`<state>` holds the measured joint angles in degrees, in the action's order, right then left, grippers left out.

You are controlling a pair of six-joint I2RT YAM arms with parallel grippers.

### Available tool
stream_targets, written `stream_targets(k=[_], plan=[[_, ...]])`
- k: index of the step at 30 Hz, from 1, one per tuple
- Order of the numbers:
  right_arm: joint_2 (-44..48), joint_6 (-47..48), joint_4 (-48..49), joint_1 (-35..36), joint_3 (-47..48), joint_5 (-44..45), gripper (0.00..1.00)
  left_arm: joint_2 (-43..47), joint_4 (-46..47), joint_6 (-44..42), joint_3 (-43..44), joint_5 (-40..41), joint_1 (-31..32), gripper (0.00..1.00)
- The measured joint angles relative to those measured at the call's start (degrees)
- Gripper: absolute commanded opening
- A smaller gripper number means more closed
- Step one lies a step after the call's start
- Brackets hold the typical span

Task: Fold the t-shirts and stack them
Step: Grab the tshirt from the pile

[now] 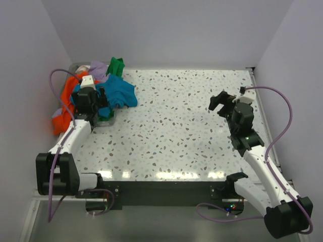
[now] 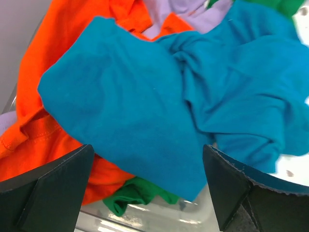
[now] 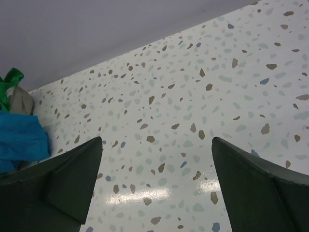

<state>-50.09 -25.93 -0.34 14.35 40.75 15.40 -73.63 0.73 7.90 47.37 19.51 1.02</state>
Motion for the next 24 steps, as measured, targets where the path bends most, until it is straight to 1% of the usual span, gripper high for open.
stream_targets(k=[4,8,12,14,18,20,24], plan=[[-0.9,0.0,0.4,0.0,0.0,-0.5,0.99,-3.5,0.1,0.1,0.4,-2.0,-4.9,0.99],[-1.6,0.0,1.3,0.0,0.0,-1.3,0.99,-5.4,0.8,0.6,0.5,-3.9,-8.2,0.96],[-2.5,0.0,1.7,0.0,0.0,-1.5,0.99,-8.0,1.5,1.1,1.0,-5.8,-9.6,0.94],[-2.9,0.0,1.7,0.0,0.0,-1.7,0.99,-9.3,1.8,1.3,1.3,-6.4,-9.8,0.89],[-3.1,0.0,1.7,0.0,0.0,-1.9,0.99,-11.8,2.2,2.0,1.7,-8.1,-10.7,0.84],[-3.1,0.0,1.8,0.0,0.0,-2.0,0.99,-12.6,2.6,2.2,1.7,-8.9,-11.2,0.77],[-3.1,0.0,1.7,0.0,0.0,-2.1,0.99,-14.3,3.0,3.0,2.5,-10.2,-11.7,0.58]])
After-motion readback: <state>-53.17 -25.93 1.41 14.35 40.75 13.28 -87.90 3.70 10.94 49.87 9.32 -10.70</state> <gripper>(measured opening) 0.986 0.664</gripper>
